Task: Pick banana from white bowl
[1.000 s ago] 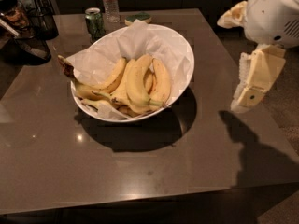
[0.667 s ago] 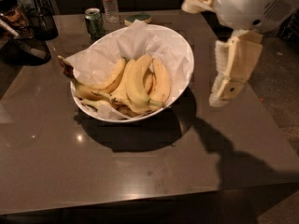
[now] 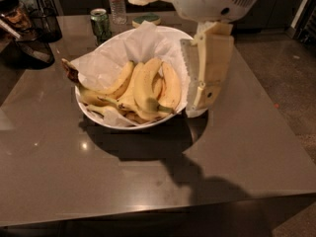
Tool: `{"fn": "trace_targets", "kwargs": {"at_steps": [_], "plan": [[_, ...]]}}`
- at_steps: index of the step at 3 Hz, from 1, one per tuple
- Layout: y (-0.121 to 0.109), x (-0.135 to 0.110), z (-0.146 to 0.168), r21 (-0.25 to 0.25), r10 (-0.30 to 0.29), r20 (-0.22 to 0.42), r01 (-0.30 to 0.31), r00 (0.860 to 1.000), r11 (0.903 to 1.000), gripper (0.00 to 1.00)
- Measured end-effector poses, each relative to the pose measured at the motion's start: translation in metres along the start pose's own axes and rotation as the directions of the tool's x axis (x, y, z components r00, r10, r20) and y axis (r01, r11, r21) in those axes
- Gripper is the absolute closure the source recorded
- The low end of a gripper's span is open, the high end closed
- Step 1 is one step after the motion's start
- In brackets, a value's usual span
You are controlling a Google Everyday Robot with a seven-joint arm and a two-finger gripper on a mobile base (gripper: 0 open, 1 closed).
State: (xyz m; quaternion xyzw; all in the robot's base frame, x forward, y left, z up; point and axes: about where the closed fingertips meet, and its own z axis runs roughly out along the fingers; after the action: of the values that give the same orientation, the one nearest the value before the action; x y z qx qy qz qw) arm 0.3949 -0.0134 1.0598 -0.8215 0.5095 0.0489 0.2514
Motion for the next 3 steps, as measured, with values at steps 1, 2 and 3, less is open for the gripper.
{"fn": "trace_targets", "kwargs": {"at_steps": [1,2,3], "plan": [[-0.017,-0.017,0.024,-0.059,-0.045,-0.016,0.044,0.999,0.9973,0.0],[-0.044,-0.012,0.061,-0.11,-0.027,-0.061,0.02,0.998,0.9937,0.0],[-0.065,0.007,0.097,-0.161,0.021,-0.09,-0.036,0.996,0.9863,0.0]]}}
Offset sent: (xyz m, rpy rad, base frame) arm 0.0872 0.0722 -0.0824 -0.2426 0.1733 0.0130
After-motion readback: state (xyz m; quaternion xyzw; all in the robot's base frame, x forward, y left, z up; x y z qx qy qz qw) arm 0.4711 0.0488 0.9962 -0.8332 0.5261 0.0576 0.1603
